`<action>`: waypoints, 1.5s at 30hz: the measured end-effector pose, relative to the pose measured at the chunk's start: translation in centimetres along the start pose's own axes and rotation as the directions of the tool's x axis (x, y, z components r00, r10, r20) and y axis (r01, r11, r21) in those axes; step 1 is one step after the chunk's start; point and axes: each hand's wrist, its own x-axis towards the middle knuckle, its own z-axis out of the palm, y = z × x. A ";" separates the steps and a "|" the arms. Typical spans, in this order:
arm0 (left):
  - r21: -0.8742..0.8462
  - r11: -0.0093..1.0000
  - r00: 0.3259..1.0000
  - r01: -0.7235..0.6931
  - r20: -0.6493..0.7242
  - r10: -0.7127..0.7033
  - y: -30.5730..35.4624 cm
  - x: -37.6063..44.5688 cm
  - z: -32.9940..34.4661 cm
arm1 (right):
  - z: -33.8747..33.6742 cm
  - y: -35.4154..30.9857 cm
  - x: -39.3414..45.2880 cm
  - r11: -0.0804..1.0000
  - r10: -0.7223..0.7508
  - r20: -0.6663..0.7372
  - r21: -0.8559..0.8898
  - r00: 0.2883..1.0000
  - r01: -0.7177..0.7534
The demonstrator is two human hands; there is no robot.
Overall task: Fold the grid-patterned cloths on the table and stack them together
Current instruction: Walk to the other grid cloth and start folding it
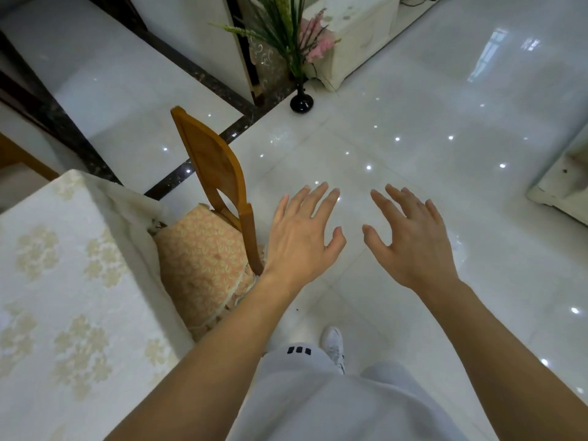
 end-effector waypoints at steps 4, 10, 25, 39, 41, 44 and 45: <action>0.004 0.999 0.998 0.050 0.034 -0.050 -2.1 4.3 -0.1 | 0.4 -0.3 5.2 1.000 -0.028 0.030 0.003 0.999 0.028; -0.018 0.993 0.993 0.121 -0.014 -0.121 -4.3 9.5 -0.4 | 1.2 -0.1 12.4 0.996 -0.092 0.056 0.009 0.994 0.092; 0.010 0.931 0.927 0.365 -0.094 -0.363 -7.4 28.1 1.0 | 2.7 4.9 36.4 0.939 -0.340 0.124 0.097 0.932 0.330; -0.033 0.783 0.771 0.622 -0.150 -0.619 -10.7 38.3 0.4 | 4.9 3.8 52.5 0.810 -0.586 0.221 0.159 0.779 0.564; -0.039 0.763 0.749 0.646 -0.161 -0.643 -11.9 38.7 0.3 | 5.6 2.5 54.0 0.792 -0.610 0.242 0.168 0.755 0.586; -0.052 0.733 0.717 0.678 -0.176 -0.675 -14.3 39.4 0.2 | 6.8 0.4 56.3 0.768 -0.639 0.264 0.174 0.722 0.616; -0.054 0.727 0.709 0.685 -0.179 -0.682 -15.2 39.7 0.2 | 7.2 -0.3 57.0 0.762 -0.646 0.271 0.174 0.713 0.624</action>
